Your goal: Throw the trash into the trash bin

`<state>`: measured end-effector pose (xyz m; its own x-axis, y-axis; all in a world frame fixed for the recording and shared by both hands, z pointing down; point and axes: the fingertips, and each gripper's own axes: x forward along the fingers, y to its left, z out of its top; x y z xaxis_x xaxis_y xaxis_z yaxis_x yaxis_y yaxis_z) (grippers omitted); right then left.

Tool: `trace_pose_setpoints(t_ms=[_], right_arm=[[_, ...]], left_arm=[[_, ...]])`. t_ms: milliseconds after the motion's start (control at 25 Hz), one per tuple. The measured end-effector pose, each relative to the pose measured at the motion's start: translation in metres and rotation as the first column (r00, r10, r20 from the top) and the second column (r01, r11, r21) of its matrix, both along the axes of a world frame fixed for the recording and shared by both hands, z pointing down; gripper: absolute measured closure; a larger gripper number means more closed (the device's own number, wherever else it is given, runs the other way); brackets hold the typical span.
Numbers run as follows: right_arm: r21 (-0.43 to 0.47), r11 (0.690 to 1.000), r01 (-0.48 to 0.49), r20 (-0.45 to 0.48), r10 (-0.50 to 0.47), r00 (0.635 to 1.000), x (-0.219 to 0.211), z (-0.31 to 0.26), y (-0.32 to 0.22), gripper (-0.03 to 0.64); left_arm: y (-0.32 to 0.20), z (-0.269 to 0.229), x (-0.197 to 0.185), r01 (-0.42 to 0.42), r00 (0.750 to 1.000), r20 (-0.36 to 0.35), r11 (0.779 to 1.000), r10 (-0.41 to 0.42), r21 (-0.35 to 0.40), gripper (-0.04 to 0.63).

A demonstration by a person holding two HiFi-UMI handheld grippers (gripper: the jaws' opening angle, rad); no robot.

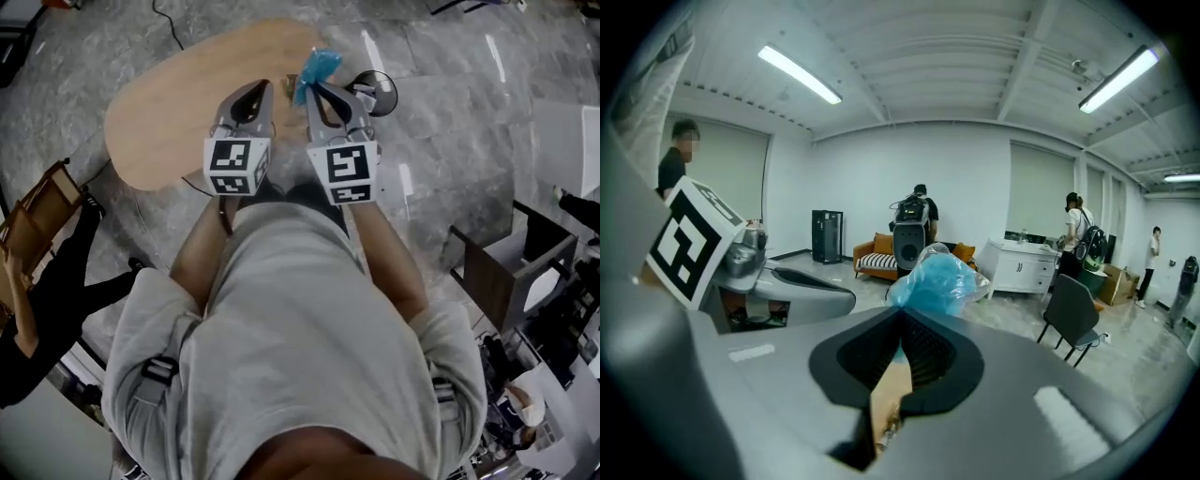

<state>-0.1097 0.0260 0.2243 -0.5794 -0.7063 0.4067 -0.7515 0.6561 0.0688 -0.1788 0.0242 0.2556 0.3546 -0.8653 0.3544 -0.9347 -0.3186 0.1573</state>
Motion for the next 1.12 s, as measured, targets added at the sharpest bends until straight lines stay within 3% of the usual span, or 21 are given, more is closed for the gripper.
trace_pose_setpoints(t_ms=[240, 520, 840, 1000, 1120], right_arm=[[0.037, 0.996, -0.083, 0.022, 0.082, 0.996, 0.099, -0.006, 0.023, 0.601], [0.023, 0.985, -0.172, 0.067, 0.17, 0.983, 0.189, -0.008, 0.033, 0.601], [-0.054, 0.957, -0.284, 0.08, 0.287, 0.955, 0.237, 0.021, 0.004, 0.601], [-0.077, 0.937, -0.341, 0.014, 0.343, 0.939, 0.256, 0.033, -0.028, 0.601], [-0.079, 0.929, -0.362, -0.043, 0.359, 0.932, 0.281, 0.038, -0.053, 0.601]], left_arm=[[0.017, -0.007, 0.105, -0.079, 0.996, 0.036, 0.996, 0.077, 0.036, 0.577], [0.028, -0.008, 0.199, -0.152, 0.988, 0.044, 0.988, 0.151, 0.016, 0.577], [-0.002, 0.013, 0.228, -0.207, 0.977, 0.041, 0.977, 0.209, -0.043, 0.577], [-0.043, 0.043, 0.241, -0.244, 0.97, -0.017, 0.966, 0.244, -0.088, 0.577], [-0.082, 0.047, 0.269, -0.293, 0.956, -0.039, 0.953, 0.291, -0.072, 0.577]])
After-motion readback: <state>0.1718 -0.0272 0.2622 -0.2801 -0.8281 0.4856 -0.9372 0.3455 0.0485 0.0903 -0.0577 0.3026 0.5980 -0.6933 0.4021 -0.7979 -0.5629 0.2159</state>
